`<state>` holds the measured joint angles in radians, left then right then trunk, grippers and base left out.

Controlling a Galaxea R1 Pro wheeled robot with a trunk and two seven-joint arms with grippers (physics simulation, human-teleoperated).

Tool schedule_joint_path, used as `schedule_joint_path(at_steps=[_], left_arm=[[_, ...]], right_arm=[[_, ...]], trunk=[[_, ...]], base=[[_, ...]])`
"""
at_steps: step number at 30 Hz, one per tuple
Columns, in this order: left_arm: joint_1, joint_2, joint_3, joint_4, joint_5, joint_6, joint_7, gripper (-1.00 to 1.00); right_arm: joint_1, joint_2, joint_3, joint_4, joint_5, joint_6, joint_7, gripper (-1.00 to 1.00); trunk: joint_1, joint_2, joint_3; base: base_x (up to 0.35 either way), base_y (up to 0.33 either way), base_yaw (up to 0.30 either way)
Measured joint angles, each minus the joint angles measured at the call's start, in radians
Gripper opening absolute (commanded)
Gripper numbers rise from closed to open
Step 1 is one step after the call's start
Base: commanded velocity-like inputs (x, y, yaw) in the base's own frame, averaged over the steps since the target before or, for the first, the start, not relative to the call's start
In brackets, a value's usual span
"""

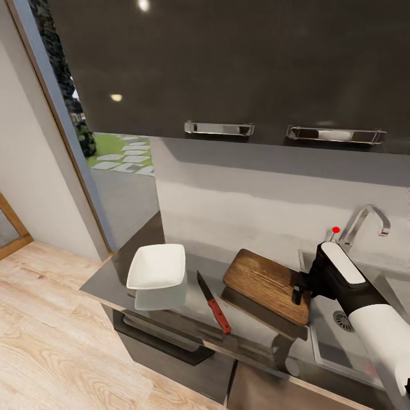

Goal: In the kitchen, take the Vidalia onion out of the sink, dice it on the chopping board with the paring knife, put the diced onion into the bowl on the countertop, then place both the paring knife and the chopping board into the sink.

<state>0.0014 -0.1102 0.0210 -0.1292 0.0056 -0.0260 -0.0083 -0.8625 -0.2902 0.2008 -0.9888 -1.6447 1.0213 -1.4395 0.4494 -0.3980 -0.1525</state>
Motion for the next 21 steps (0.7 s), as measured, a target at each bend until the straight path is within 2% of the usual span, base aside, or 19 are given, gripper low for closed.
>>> schedule_joint_path(at_steps=[8,21], left_arm=[[0.0,0.0,0.0,0.0,0.0,0.0,0.001,1.0],[0.0,0.0,0.0,0.0,0.0,0.0,0.001,1.0]], right_arm=[[0.0,0.0,0.0,0.0,0.001,0.0,0.0,-1.0],[0.0,0.0,0.0,0.0,0.0,0.0,0.0,-1.0]], trunk=[[0.0,0.0,0.0],[0.0,0.0,0.0]], base=[[0.0,-0.079,0.071],[0.0,-0.009,0.201]])
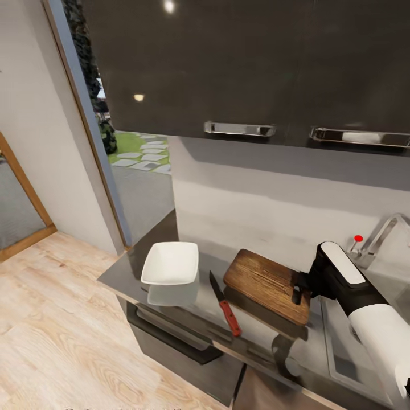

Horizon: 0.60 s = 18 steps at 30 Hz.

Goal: In the kitchen, take the Vidalia onion out of the sink, dice it on the chopping board with the paring knife, put the diced onion into the bowl on the countertop, then place both the paring knife and the chopping board into the sink.

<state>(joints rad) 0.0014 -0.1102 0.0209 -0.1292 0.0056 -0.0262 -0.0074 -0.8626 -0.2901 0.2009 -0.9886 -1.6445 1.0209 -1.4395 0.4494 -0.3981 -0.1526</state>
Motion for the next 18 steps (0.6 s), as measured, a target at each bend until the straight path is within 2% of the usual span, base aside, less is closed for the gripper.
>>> schedule_joint_path(at_steps=[6,12,18], left_arm=[[0.0,0.0,0.0,0.0,0.0,0.0,0.0,1.0],[0.0,0.0,0.0,0.0,0.0,0.0,0.0,1.0],[0.0,0.0,0.0,0.0,0.0,0.0,0.0,1.0]], right_arm=[[0.0,0.0,0.0,0.0,0.0,0.0,0.0,-1.0],[0.0,0.0,0.0,0.0,0.0,0.0,0.0,-1.0],[0.0,0.0,0.0,0.0,0.0,0.0,0.0,-1.0]], trunk=[[0.0,0.0,0.0],[0.0,0.0,0.0],[0.0,0.0,0.0]], base=[[0.0,-0.011,0.025],[-0.045,-0.142,0.001],[-0.014,-0.029,0.0]])
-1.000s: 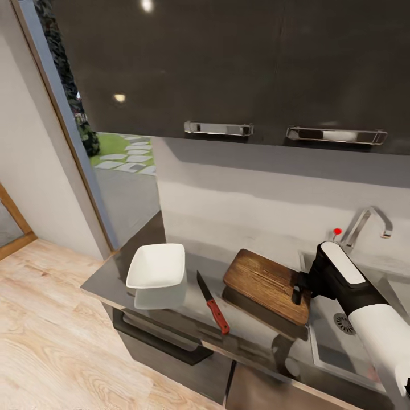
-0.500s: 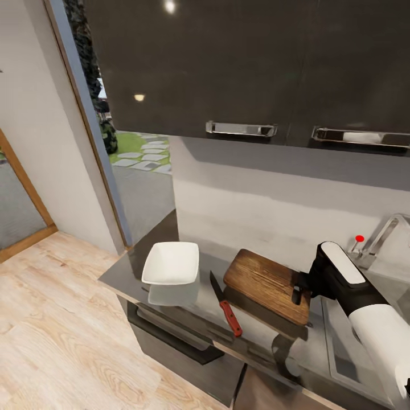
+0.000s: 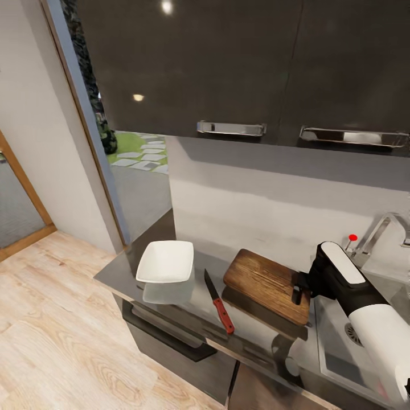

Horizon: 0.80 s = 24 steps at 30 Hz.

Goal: In the kitchen, take the Vidalia onion out of the sink, dice it on the chopping board with the paring knife, put the diced onion into the bowl on the countertop, then place both the paring knife and the chopping board into the sink.

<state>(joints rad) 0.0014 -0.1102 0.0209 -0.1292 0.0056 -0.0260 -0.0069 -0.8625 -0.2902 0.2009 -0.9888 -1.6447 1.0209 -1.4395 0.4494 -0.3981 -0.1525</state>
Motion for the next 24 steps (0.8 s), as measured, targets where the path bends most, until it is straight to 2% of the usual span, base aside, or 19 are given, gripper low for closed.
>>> schedule_joint_path(at_steps=[24], left_arm=[[0.0,0.0,0.0,0.0,0.0,0.0,0.0,1.0]], right_arm=[[0.003,0.0,0.0,0.002,0.001,0.0,0.0,-1.0]], trunk=[[0.0,0.0,0.0]], base=[[-0.018,-0.024,0.0]])
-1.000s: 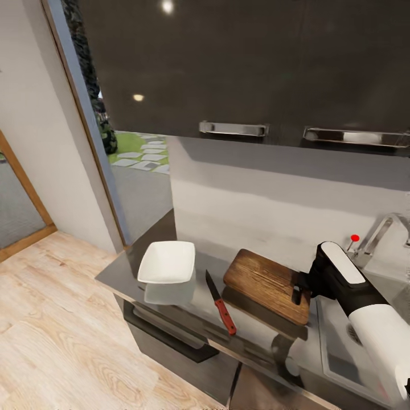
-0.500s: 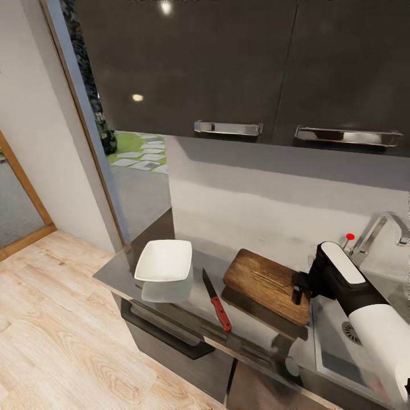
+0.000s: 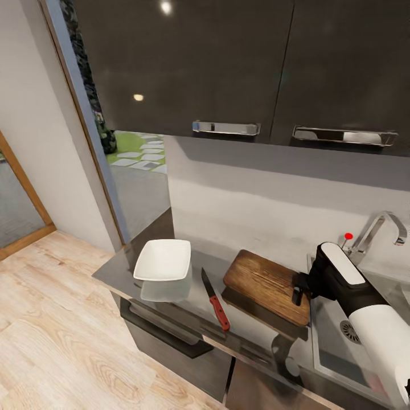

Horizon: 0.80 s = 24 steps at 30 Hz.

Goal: In the kitchen, take the Vidalia onion out of the sink, dice it on the chopping board with the paring knife, put the diced onion into the bowl on the countertop, then place both the paring knife and the chopping board into the sink.

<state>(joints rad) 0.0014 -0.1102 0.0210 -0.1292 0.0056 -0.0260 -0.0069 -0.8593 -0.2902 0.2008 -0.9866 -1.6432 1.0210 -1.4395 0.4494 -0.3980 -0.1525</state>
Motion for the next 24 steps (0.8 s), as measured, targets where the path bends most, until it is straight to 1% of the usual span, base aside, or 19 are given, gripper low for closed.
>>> schedule_joint_path(at_steps=[5,10,24], left_arm=[[0.0,0.0,0.0,0.0,0.0,0.0,0.0,1.0],[0.0,0.0,0.0,0.0,0.0,0.0,0.0,1.0],[0.0,0.0,0.0,0.0,0.0,0.0,0.0,1.0]], right_arm=[[0.003,0.0,0.0,0.002,0.0,0.0,0.0,-1.0],[0.004,0.0,0.0,0.028,0.001,0.001,0.001,-1.0],[0.004,0.0,0.0,0.032,0.0,0.0,0.002,-1.0]], trunk=[[0.0,0.0,0.0],[0.0,0.0,0.0],[0.0,0.0,0.0]], base=[[0.0,0.0,0.0],[0.0,0.0,0.0],[0.0,0.0,0.0]])
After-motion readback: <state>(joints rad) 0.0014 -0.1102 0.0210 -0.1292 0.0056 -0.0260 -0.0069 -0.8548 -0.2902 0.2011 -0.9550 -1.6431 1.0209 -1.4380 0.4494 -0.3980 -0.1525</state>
